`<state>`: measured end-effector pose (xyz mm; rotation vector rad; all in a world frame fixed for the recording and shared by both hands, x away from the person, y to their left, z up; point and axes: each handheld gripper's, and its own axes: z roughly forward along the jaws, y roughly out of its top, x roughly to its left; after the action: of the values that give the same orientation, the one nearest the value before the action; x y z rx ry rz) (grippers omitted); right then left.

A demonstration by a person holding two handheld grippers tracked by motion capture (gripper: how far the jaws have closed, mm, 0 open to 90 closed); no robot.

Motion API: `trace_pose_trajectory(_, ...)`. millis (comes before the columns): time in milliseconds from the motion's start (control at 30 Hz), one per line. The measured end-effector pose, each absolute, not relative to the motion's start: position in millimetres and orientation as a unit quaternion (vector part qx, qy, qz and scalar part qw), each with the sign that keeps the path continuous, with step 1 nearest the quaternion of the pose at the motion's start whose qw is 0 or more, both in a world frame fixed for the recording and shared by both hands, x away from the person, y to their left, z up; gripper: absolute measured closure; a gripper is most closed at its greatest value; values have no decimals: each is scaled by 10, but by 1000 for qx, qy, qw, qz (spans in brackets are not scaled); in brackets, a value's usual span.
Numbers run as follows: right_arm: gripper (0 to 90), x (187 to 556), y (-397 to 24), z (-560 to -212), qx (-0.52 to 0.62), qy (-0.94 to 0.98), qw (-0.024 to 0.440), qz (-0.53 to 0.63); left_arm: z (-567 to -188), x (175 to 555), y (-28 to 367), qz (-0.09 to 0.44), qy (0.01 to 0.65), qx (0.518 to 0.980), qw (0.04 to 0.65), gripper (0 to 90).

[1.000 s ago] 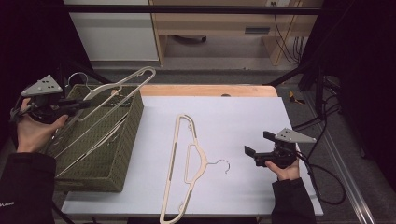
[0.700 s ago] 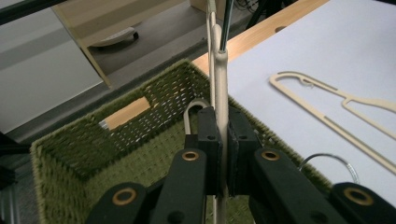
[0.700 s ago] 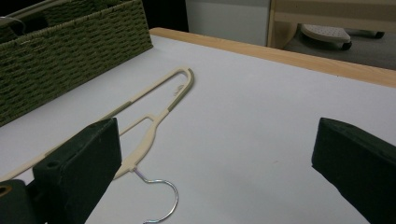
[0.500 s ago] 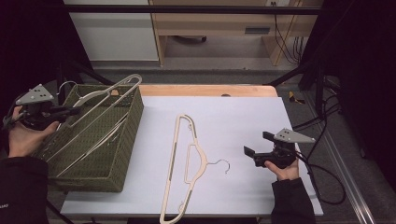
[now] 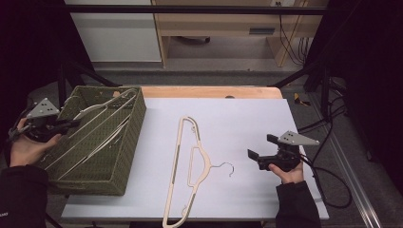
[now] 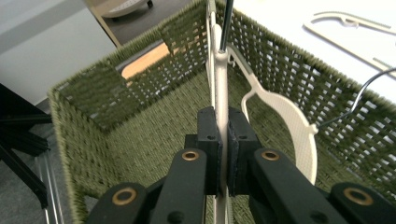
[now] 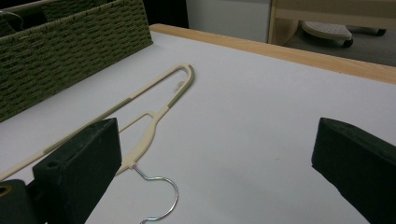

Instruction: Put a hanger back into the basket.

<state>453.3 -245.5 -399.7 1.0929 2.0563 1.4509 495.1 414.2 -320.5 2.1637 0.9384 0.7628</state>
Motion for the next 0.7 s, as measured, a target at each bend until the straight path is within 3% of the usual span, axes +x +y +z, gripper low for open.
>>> trace_pose_trajectory(467, 21, 4534, -2445, -4004, 391, 734, 196, 520, -3707, 5004, 4054, 288, 371, 832, 295, 859)
trace_pose_trajectory(700, 22, 4535, -2437, -4009, 388, 736, 195, 519, -3808, 5007, 4074, 255, 391, 835, 292, 841)
